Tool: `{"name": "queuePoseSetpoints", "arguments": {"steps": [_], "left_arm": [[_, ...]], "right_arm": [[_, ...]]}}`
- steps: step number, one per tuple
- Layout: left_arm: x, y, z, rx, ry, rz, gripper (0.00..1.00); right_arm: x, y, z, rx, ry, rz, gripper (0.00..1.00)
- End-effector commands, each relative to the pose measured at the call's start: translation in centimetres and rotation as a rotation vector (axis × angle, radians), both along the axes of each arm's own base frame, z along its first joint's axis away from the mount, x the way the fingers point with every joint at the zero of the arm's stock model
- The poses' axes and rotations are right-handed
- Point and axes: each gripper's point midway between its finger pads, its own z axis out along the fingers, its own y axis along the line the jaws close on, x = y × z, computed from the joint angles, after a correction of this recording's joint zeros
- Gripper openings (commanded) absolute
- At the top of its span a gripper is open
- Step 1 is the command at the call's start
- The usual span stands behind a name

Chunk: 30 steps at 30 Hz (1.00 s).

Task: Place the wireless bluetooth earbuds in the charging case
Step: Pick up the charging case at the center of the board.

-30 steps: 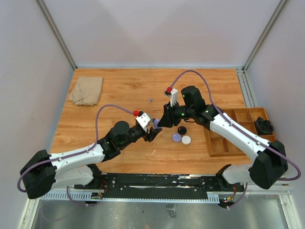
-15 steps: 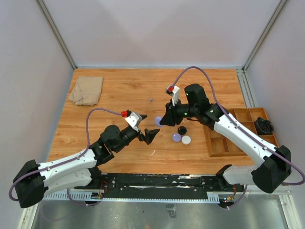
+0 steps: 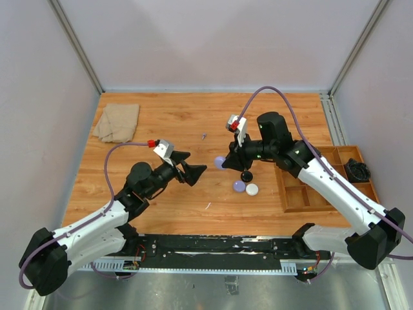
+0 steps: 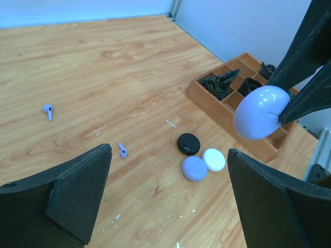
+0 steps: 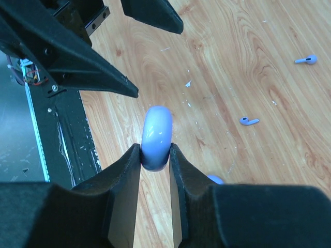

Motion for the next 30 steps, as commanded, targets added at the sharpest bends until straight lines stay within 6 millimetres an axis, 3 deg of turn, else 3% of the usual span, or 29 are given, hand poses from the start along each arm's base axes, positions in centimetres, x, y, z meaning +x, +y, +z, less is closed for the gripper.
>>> {"name": "queuePoseSetpoints", "arguments": {"steps": [1, 13, 20, 30], "left_arm": [[-1.0, -0.3, 0.8, -0.092, 0.004, -0.075, 0.99], [-4.7, -1.6, 3.6, -0.144, -0.210, -0.294, 0.99], [-6.2, -2.6, 4.9, -0.155, -0.280, -0.421, 0.97], [-7.5, -3.7, 5.2, -0.202, -0.265, -0.539, 0.72]], "right_arm": [[0.0, -0.6, 1.9, 0.008, -0.094, 0.053, 0.01], [-1.0, 0.2, 2.8, 0.043, -0.133, 0.176, 0.01], [-2.7, 1.1, 3.3, 0.086, -0.138, 0.287, 0.02], [-4.4, 2.1, 3.5, 0.113, -0.158, 0.389, 0.04]]}}
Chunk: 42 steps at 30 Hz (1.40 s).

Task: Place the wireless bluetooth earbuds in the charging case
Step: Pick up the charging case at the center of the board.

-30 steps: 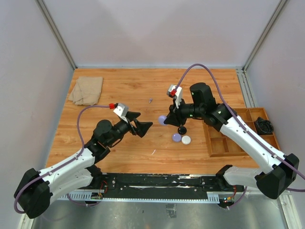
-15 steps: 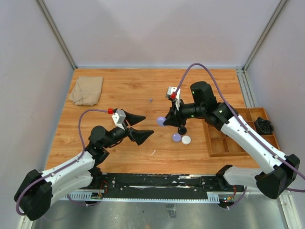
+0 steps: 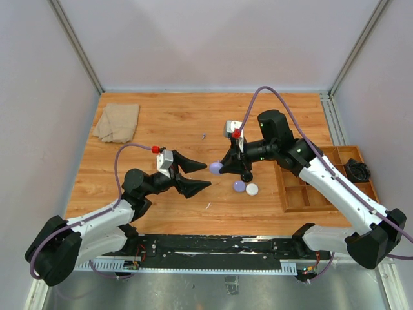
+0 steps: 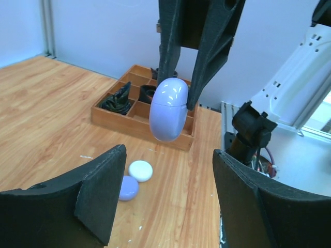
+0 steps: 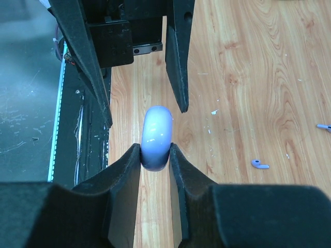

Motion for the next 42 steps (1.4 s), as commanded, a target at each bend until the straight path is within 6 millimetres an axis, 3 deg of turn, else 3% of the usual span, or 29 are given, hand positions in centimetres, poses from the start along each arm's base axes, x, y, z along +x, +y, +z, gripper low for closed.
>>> {"name": "queuePoseSetpoints", "arguments": {"steps": [1, 20, 33, 39, 42], "left_arm": [[-1.1, -0.3, 2.5, -0.062, -0.061, -0.077, 0.70], [-1.0, -0.8, 1.7, -0.053, 0.014, -0.103, 0.42], [-1.6, -0.8, 1.7, -0.052, 0.001, -0.132, 0.31], [-1.7, -0.8, 1.7, -0.052, -0.003, -0.136, 0.17], [-1.8, -0.7, 1.8, -0.058, -0.016, -0.136, 0.02]], "right_arm": [[-1.4, 0.9, 1.4, 0.036, -0.040, 0.090, 0.04], [-2.3, 1.9, 1.1, -0.004, -0.063, 0.148, 0.04], [-2.3, 2.6, 0.7, -0.052, -0.083, 0.142, 0.03], [-2.4, 2.7, 0.7, -0.055, -0.093, 0.142, 0.03], [-2.4, 2.8, 0.8, -0.055, -0.103, 0.136, 0.04]]}}
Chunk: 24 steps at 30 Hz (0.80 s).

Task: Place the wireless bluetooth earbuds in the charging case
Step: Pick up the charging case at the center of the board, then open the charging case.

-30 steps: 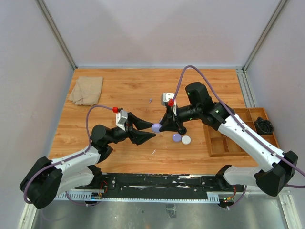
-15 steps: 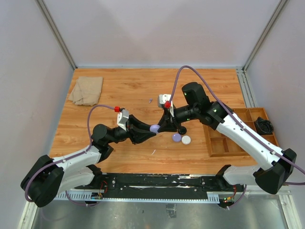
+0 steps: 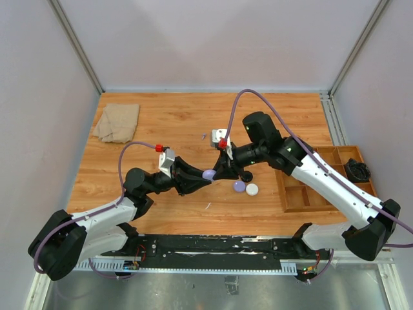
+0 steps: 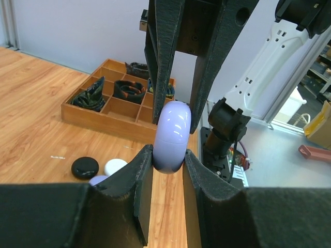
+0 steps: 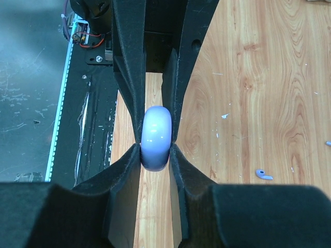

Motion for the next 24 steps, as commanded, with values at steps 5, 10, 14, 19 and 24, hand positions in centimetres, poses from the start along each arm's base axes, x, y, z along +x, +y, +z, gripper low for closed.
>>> {"name": "queuePoseSetpoints", "arguments": {"steps": [5, 10, 14, 19, 24], "left_arm": [[-0.3, 0.6, 2.0, -0.065, -0.090, 0.019, 0.00], [-0.1, 1.2, 2.1, -0.091, -0.087, 0.063, 0.00], [-0.1, 1.6, 2.1, -0.112, -0.088, 0.085, 0.00], [-0.2, 1.9, 2.2, -0.125, -0.092, 0.099, 0.00], [-0.4, 2.0, 2.4, -0.131, -0.095, 0.093, 0.00]], "right_arm": [[0.0, 0.8, 1.1, 0.022, -0.085, 0.005, 0.19], [0.2, 0.9, 1.6, 0.045, -0.142, -0.013, 0.45], [0.5, 1.0, 1.8, 0.063, -0.190, -0.031, 0.61], [1.1, 1.0, 2.2, 0.088, -0.250, -0.073, 0.68], [1.4, 1.2, 2.5, 0.108, -0.273, -0.092, 0.69]]}}
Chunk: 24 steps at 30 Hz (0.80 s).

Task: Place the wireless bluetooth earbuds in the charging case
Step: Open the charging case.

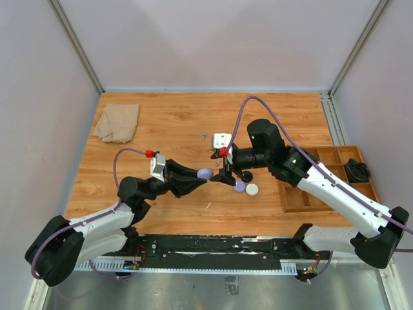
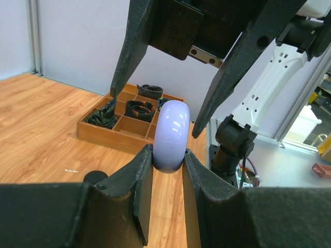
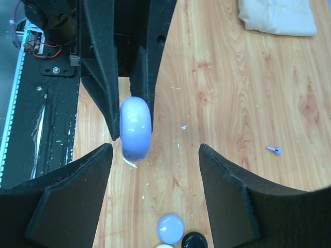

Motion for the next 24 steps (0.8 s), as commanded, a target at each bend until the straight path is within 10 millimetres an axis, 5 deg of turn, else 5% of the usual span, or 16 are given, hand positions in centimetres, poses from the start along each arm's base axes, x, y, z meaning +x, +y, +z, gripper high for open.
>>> {"name": "queuePoseSetpoints", "arguments": {"steps": [1, 24], "left_arm": [[-0.2, 0.5, 1.4, -0.047, -0.047, 0.013, 0.00], [-0.9, 0.3, -0.2, 0.032, -0.109, -0.008, 0.00]], "right_arm": [[0.2, 0.6, 1.1, 0.043, -0.064, -0.014, 0.69], [2.2, 0.5, 2.9, 0.089, -0.141, -0.141, 0.68]]}}
